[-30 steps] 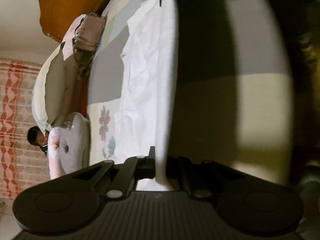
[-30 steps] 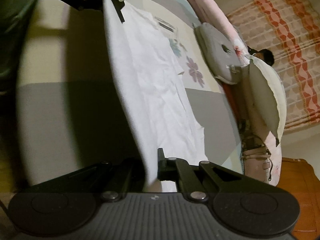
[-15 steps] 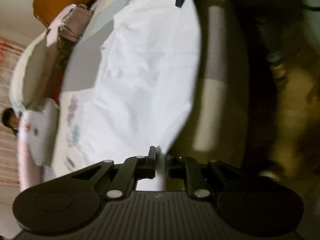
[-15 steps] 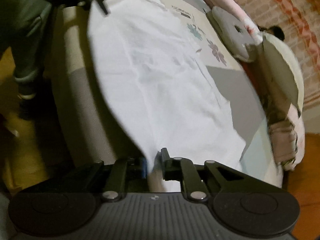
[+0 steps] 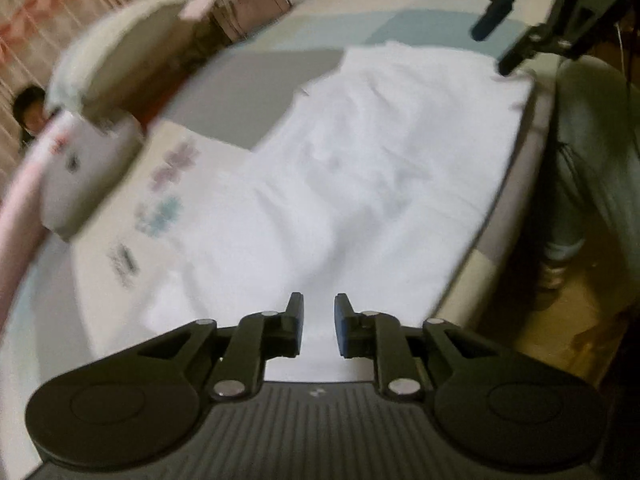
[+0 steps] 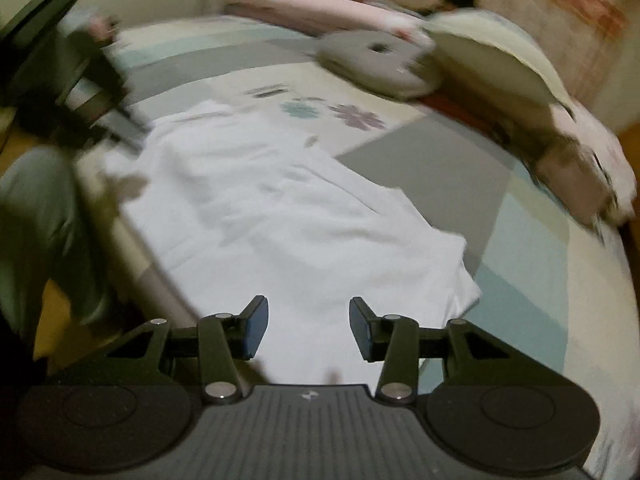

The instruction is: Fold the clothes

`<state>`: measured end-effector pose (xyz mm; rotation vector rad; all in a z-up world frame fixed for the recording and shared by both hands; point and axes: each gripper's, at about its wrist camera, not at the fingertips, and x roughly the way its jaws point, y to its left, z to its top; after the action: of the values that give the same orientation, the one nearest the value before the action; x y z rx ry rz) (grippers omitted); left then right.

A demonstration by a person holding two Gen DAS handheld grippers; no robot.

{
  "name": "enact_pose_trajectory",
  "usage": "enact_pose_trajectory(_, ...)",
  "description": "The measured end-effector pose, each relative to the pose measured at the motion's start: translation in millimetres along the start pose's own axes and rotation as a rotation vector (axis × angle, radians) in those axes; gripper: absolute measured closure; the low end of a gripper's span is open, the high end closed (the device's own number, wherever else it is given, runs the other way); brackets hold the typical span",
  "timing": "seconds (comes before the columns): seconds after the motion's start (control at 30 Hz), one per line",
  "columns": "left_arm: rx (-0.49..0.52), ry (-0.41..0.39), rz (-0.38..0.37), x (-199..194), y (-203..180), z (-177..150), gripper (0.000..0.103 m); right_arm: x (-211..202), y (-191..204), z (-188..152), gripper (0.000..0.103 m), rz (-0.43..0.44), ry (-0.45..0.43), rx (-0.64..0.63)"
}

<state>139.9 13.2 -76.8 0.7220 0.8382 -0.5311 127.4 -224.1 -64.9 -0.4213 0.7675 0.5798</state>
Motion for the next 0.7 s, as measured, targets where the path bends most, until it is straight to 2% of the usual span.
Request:
enact_pose_trajectory(0.07, -0.03, 0.049, -0.026, 13.9, -7.2, -9.4, 0.083, 16.6, -4.5, -10.5, 0.053, -0.001, 0.046, 0.087)
enact_pose_trajectory(0.13, -0.087, 0.045, -0.042, 13.2, -5.3, -19.2, 0.083, 32.0, -11.1, -24.2, 0.053, 0.007, 0.102, 0.187)
enact_pose_trajectory(0.2, -0.144, 0.067, -0.057, 9.2, 5.1, -26.6, 0.071, 35.4, -18.3, -37.8, 0.052, 0.024, 0.107, 0.263)
enact_pose_trajectory(0.3, -0.151, 0.107, -0.004, -2.0, 21.2, -34.8, 0.065, 22.6, -24.5, -44.1, 0.048, 0.03, 0.087, 0.323)
enact_pose_trajectory(0.33, -0.147, 0.11, 0.015, -7.0, 26.1, -36.7, 0.064, 17.0, -23.8, -43.9, 0.043, 0.01, 0.075, 0.319)
enact_pose_trajectory(0.37, -0.142, 0.103, 0.032, -13.1, 30.6, -37.8, 0.06, 11.7, -22.7, -44.0, 0.039, -0.005, 0.063, 0.31)
enact_pose_trajectory(0.4, -0.136, 0.095, 0.048, -19.2, 35.2, -39.0, 0.052, 7.4, -20.8, -43.5, 0.038, -0.014, 0.051, 0.303)
enact_pose_trajectory(0.43, -0.121, 0.091, 0.061, -23.7, 37.4, -40.3, 0.045, 5.3, -19.3, -42.3, 0.038, -0.012, 0.042, 0.301)
enact_pose_trajectory(0.47, -0.096, 0.09, 0.07, -26.4, 36.9, -41.8, 0.034, 3.8, -18.2, -41.1, 0.038, -0.008, 0.032, 0.301)
enact_pose_trajectory(0.5, -0.066, 0.092, 0.073, -27.2, 33.7, -43.1, 0.03, 2.3, -17.0, -39.9, 0.036, -0.004, 0.023, 0.302)
enact_pose_trajectory(0.6, 0.041, 0.107, 0.065, -21.9, 14.2, -46.8, 0.03, 1.3, -12.7, -35.4, 0.036, 0.004, 0.009, 0.294)
enact_pose_trajectory(0.7, 0.14, 0.112, 0.093, -8.2, -7.7, -50.5, 0.03, 4.7, -8.2, -30.7, 0.036, 0.011, 0.007, 0.28)
